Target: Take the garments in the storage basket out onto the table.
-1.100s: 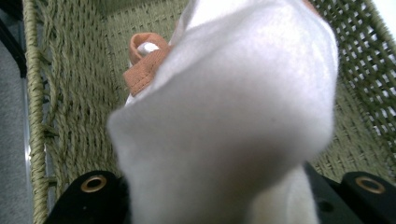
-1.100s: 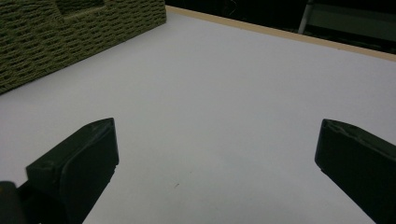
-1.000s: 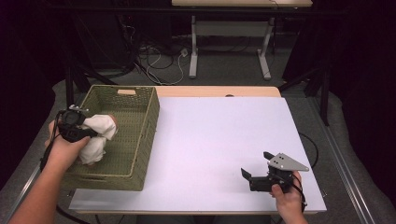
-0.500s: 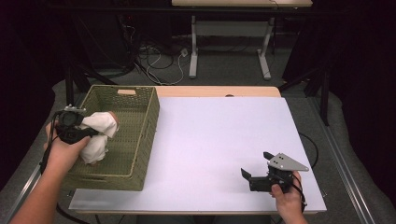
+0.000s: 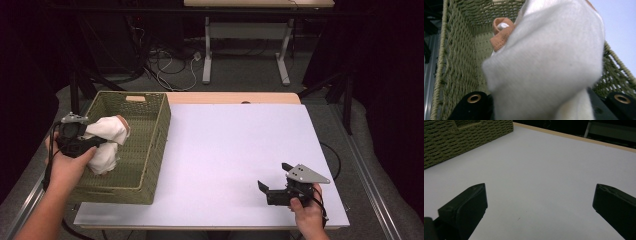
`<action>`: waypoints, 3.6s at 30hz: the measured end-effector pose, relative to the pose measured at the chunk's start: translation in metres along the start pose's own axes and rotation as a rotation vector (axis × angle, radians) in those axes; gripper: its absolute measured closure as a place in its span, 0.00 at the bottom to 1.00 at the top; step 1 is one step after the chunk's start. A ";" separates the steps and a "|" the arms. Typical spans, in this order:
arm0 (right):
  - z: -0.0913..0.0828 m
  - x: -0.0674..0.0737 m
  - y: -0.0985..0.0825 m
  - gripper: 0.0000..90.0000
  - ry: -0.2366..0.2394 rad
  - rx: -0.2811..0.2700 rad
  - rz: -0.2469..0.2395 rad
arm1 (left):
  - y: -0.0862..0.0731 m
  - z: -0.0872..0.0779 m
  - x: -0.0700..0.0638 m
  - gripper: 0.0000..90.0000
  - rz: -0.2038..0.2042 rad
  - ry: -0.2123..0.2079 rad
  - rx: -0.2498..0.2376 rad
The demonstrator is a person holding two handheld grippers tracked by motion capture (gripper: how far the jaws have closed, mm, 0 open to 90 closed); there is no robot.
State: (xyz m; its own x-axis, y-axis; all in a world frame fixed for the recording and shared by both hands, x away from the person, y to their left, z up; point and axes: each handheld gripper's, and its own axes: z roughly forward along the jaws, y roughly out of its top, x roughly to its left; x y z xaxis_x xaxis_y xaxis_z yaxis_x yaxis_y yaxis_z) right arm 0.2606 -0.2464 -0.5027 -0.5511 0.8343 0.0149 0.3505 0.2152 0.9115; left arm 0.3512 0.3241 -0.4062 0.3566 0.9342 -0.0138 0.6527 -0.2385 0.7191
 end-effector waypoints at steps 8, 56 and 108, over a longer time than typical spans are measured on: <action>-0.001 0.000 0.000 0.00 0.001 0.001 -0.001 | 0.000 -0.007 -0.007 0.86 -0.015 -0.020 -0.062; -0.001 0.000 0.000 0.00 0.002 0.001 0.001 | 0.027 -0.014 -0.074 0.86 0.070 -0.228 -0.258; -0.001 0.001 0.000 0.00 0.007 0.002 -0.002 | 0.034 0.021 -0.175 0.86 0.193 -0.452 -0.267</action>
State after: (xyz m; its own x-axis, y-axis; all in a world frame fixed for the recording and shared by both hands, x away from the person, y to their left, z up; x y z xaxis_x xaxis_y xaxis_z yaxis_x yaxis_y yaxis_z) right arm 0.2591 -0.2463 -0.5019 -0.5569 0.8304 0.0163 0.3512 0.2177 0.9106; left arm 0.3255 0.1470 -0.3938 0.7419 0.6598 -0.1189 0.3767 -0.2635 0.8881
